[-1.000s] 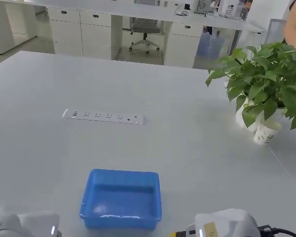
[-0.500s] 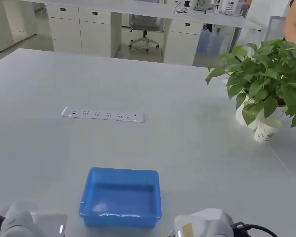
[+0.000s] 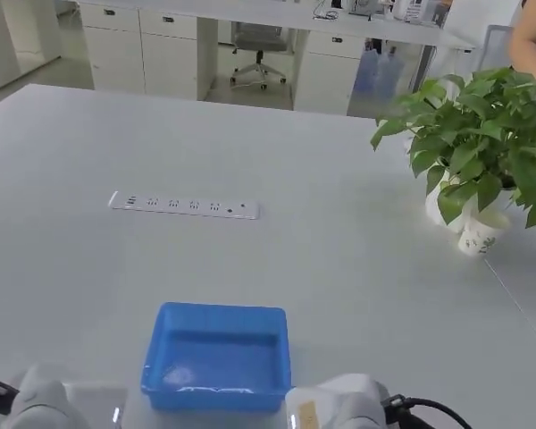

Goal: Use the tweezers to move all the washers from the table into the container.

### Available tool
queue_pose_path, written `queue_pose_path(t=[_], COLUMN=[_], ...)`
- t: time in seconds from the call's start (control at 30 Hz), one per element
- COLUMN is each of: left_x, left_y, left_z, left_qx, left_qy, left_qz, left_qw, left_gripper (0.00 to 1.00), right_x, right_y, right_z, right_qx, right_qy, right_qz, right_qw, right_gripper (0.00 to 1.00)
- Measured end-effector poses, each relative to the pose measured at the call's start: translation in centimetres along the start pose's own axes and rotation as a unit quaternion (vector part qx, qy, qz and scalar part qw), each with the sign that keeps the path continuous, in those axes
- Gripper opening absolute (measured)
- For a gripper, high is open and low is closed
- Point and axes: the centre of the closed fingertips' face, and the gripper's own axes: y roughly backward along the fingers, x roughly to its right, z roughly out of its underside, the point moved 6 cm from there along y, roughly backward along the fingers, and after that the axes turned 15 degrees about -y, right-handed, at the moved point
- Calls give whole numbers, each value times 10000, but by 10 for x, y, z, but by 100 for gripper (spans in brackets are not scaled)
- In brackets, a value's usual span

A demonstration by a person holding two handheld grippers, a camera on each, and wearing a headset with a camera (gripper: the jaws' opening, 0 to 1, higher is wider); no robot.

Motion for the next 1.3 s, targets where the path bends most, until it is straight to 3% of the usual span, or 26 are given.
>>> queue_pose_path(t=[0.5,0.73,1.3], left_x=[-2,-2,-3], left_y=[-3,-3,-1], left_z=[0,1,-1], left_qx=[40,43,51], left_qy=[-92,-132,-107], left_qz=[35,12,-9], left_qw=[9999,9999,9999], left_gripper=[6,5,5], right_x=[2,3,1], right_y=[-9,-10,-10], right_z=[-3,-4,-4], right_qx=[-72,-134,-187], right_qy=[-4,196,202], right_qz=[-60,31,107], right_qw=[10000,9997,9996], right_gripper=[16,11,8])
